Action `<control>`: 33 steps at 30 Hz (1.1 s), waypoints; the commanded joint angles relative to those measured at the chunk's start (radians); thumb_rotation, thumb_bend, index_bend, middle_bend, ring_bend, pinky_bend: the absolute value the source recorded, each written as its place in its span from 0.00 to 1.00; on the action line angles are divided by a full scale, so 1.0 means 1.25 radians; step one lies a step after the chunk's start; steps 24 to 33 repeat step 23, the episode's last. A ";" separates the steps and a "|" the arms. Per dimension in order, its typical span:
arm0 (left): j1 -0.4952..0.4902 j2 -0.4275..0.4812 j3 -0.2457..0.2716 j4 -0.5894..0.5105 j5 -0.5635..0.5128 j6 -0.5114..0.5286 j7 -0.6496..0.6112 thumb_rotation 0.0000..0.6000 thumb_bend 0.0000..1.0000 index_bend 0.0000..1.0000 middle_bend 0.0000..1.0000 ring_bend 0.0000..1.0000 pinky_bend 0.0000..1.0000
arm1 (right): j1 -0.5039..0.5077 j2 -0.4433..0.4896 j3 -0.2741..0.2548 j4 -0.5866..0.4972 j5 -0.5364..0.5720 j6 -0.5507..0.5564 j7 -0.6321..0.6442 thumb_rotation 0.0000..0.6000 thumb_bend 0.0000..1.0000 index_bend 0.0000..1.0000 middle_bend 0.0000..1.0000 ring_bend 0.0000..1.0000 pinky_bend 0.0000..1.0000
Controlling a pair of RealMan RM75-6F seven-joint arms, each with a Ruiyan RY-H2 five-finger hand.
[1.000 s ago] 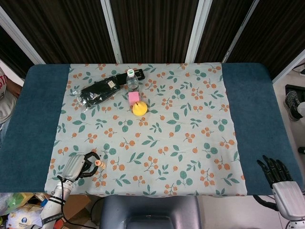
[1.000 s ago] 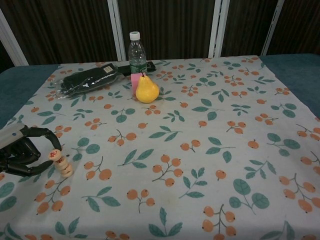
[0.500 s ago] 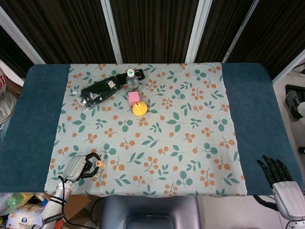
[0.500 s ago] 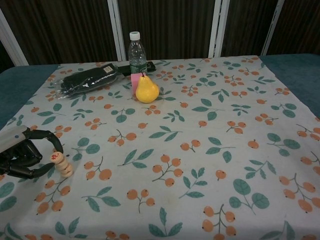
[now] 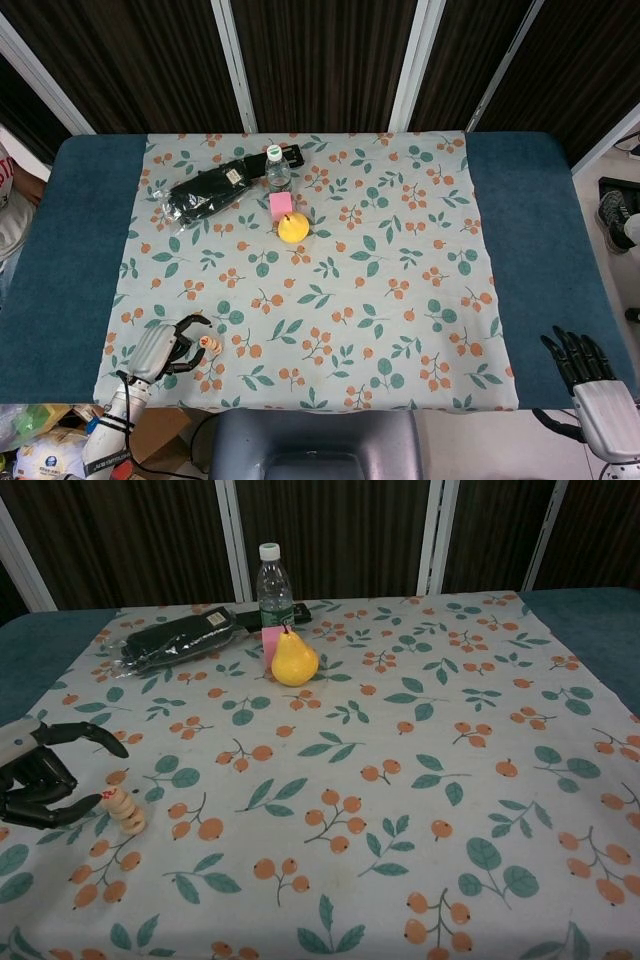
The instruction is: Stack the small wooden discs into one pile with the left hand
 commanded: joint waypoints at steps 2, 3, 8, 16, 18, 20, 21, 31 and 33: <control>0.040 0.061 0.006 -0.038 0.069 0.119 -0.055 1.00 0.40 0.30 1.00 1.00 1.00 | -0.001 0.000 0.000 0.000 0.002 0.001 0.001 1.00 0.10 0.00 0.00 0.00 0.00; 0.051 0.075 0.010 -0.041 0.088 0.152 -0.066 1.00 0.40 0.29 0.96 0.97 1.00 | -0.001 0.000 0.000 0.000 0.002 0.000 0.001 1.00 0.10 0.00 0.00 0.00 0.00; 0.119 0.171 0.072 -0.012 0.179 0.277 -0.054 1.00 0.39 0.19 0.30 0.21 0.21 | 0.000 -0.002 0.000 0.000 0.001 -0.004 -0.009 1.00 0.10 0.00 0.00 0.00 0.00; 0.173 0.242 0.114 -0.025 0.241 0.351 0.050 1.00 0.40 0.05 0.00 0.00 0.00 | 0.001 -0.007 -0.003 -0.005 -0.004 -0.010 -0.029 1.00 0.10 0.00 0.00 0.00 0.00; 0.172 0.244 0.116 -0.028 0.240 0.344 0.054 1.00 0.40 0.05 0.00 0.00 0.00 | 0.000 -0.007 -0.004 -0.004 -0.005 -0.008 -0.028 1.00 0.10 0.00 0.00 0.00 0.00; 0.172 0.245 0.116 -0.030 0.239 0.340 0.055 1.00 0.40 0.04 0.00 0.00 0.00 | -0.001 -0.006 -0.004 -0.004 -0.006 -0.007 -0.027 1.00 0.10 0.00 0.00 0.00 0.00; 0.171 0.246 0.116 -0.032 0.236 0.335 0.057 1.00 0.40 0.03 0.00 0.00 0.00 | -0.001 -0.006 -0.004 -0.003 -0.006 -0.005 -0.026 1.00 0.10 0.00 0.00 0.00 0.00; 0.168 0.248 0.112 -0.037 0.228 0.322 0.058 1.00 0.40 0.03 0.00 0.00 0.00 | -0.004 -0.005 -0.004 0.000 -0.008 0.003 -0.017 1.00 0.10 0.00 0.00 0.00 0.00; 0.168 0.248 0.112 -0.037 0.228 0.322 0.058 1.00 0.40 0.03 0.00 0.00 0.00 | -0.004 -0.005 -0.004 0.000 -0.008 0.003 -0.017 1.00 0.10 0.00 0.00 0.00 0.00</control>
